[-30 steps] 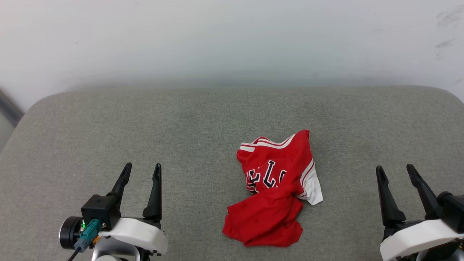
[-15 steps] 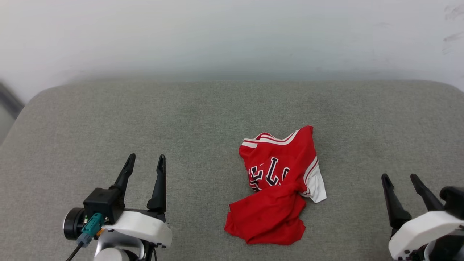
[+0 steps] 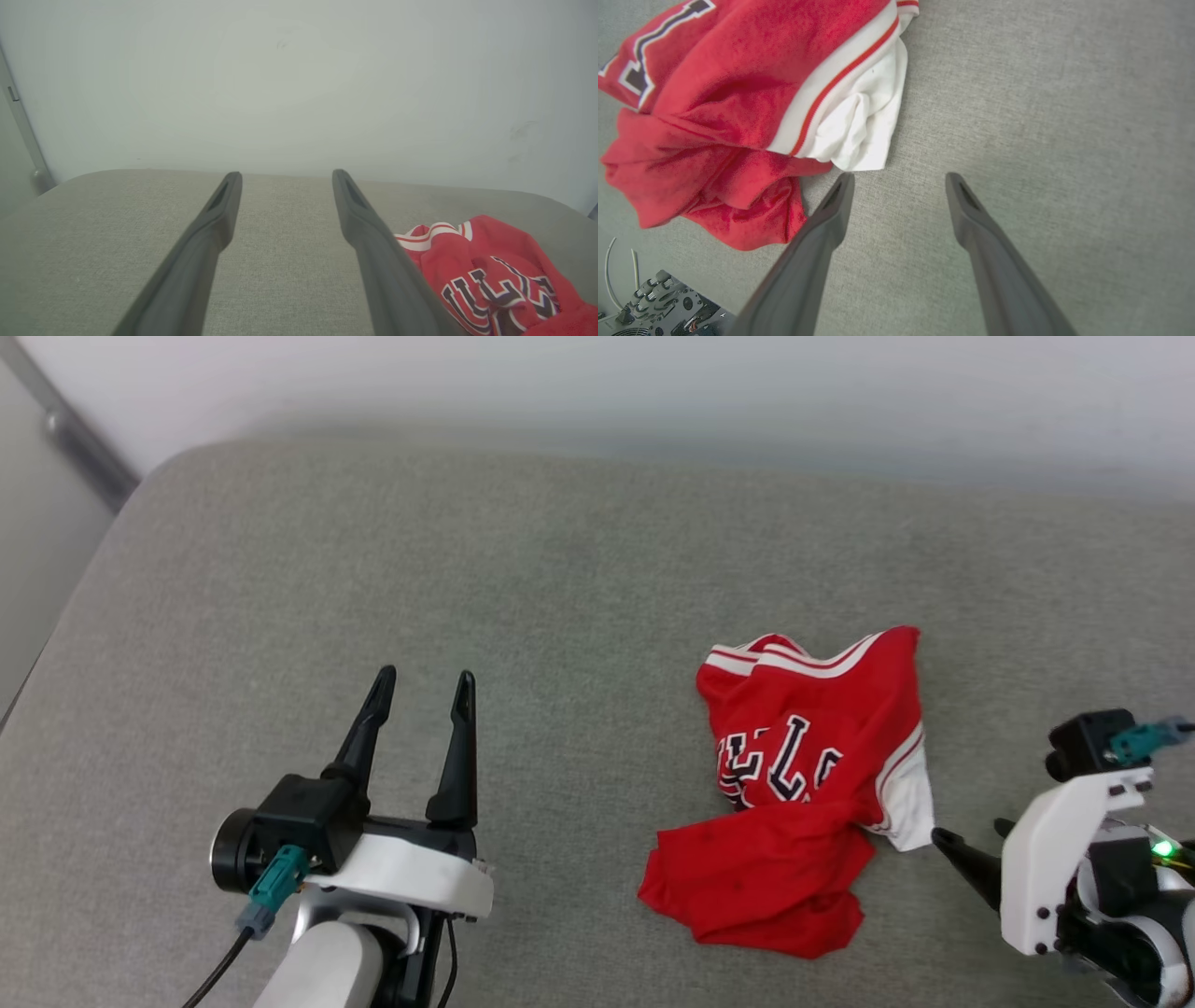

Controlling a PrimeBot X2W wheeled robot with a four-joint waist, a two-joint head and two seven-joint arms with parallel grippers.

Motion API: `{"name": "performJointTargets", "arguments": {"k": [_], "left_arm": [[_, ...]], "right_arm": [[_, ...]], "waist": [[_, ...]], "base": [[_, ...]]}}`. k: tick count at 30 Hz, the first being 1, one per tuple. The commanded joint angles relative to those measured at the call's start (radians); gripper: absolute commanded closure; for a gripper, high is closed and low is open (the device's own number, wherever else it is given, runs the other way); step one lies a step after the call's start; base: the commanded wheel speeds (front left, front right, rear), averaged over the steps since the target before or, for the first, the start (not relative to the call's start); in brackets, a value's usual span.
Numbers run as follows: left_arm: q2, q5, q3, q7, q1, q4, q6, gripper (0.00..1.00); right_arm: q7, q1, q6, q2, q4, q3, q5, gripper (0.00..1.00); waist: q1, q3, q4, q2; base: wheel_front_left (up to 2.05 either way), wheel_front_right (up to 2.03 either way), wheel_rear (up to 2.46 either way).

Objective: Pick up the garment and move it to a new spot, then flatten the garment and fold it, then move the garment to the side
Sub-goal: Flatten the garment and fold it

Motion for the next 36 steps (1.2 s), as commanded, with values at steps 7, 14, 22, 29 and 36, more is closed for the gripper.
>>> {"name": "performJointTargets", "arguments": {"k": [7, 14, 22, 29, 36], "left_arm": [[-0.028, 0.016, 0.002, -0.018, -0.056, 0.018, -0.015, 0.00], [-0.045, 0.026, 0.017, -0.023, -0.065, 0.041, -0.023, 0.00], [-0.045, 0.036, 0.042, -0.024, -0.036, 0.056, -0.024, 0.00], [-0.038, 0.037, 0.053, -0.023, -0.006, 0.055, -0.020, 0.00], [-0.034, 0.028, 0.054, -0.022, 0.005, 0.057, -0.018, 0.00]], "right_arm": [[0.000, -0.111, -0.001, -0.050, 0.123, 0.103, 0.045, 0.00], [0.007, -0.124, -0.001, -0.065, 0.257, 0.191, 0.094, 1.00], [-0.146, -0.230, -0.001, -0.138, 0.134, 0.166, 0.030, 1.00], [-0.213, -0.171, -0.001, -0.139, 0.034, -0.014, -0.067, 1.00], [-0.261, 0.030, -0.001, -0.043, 0.127, -0.244, -0.112, 1.00]], "waist": [[0.0000, 0.103, 0.060, 0.0000], [0.0000, 0.112, 0.058, 0.0000], [0.0000, 0.061, -0.002, 0.0000], [0.0000, 0.022, -0.070, 0.0000], [0.0000, 0.008, -0.095, 0.0000]], "base": [[0.00, 0.00, 0.00], [0.00, 0.00, 0.00], [0.00, 0.00, 0.00], [0.00, 0.00, 0.00], [0.00, 0.00, 0.00]]}}
